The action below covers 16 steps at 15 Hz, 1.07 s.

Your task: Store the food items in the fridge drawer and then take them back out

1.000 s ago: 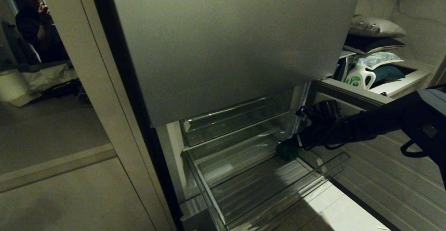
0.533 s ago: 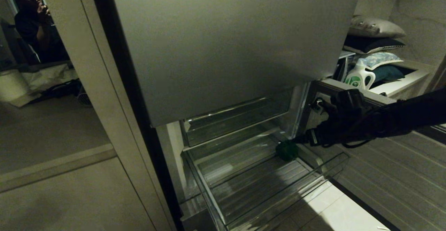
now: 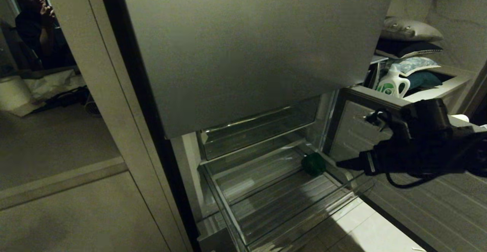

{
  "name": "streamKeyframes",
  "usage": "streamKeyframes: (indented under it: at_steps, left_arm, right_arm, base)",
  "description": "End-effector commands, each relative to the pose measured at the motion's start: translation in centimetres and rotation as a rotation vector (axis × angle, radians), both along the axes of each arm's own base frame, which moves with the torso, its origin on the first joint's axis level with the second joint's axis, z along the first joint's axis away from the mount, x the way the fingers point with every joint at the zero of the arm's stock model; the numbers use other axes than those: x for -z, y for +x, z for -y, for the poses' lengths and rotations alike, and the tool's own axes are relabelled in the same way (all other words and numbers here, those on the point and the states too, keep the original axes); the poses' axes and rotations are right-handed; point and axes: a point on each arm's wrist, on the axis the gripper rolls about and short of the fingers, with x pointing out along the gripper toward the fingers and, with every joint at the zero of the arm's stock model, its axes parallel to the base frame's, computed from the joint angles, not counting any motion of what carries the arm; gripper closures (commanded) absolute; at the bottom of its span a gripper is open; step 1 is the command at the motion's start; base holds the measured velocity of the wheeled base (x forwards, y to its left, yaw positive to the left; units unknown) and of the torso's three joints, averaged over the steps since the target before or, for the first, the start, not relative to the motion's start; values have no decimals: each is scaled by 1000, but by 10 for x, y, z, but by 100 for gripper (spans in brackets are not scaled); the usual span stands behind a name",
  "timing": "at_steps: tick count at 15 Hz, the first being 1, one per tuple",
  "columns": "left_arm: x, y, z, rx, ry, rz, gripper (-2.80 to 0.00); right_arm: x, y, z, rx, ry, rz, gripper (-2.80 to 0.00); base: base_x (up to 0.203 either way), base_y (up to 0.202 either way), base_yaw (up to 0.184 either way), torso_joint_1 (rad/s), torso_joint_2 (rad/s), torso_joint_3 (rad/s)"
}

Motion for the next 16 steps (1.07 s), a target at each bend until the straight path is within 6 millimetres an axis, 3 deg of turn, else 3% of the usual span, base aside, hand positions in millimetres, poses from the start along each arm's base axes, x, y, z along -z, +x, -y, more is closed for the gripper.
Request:
streamKeyframes:
  at_steps: [1, 5, 9, 10, 12, 14, 16]
  left_arm:
    - [0, 0, 0, 0, 0, -2, 0]
    - [0, 0, 0, 0, 0, -2, 0]
    - [0, 0, 0, -2, 0, -2, 0]
    - [0, 0, 0, -2, -1, 0, 0]
    - [0, 0, 0, -2, -13, 1, 0]
    - [0, 0, 0, -4, -20, 3, 0]
    - [0, 0, 0, -4, -27, 2, 0]
  right_arm:
    - [-38, -77, 8, 1, 27, 149, 0]
    - [-57, -193, 26, 114, 36, 424, 0]
    - [-31, -289, 42, 254, 40, 645, 0]
    - [-19, -302, 45, 308, 47, 653, 0]
    - [14, -309, 44, 466, 19, 577, 0]
    - [41, -309, 43, 433, -87, 525, 0]
    - [59, -319, 43, 403, -111, 607, 0]
  base:
    - [0, 0, 0, 0, 0, 0]
    - [0, 0, 0, 0, 0, 0]
    - [0, 0, 0, 0, 0, 0]
    - [0, 0, 0, 0, 0, 0]
    - [0, 0, 0, 0, 0, 0]
    - [0, 0, 0, 0, 0, 0]
    - [0, 0, 0, 0, 0, 0]
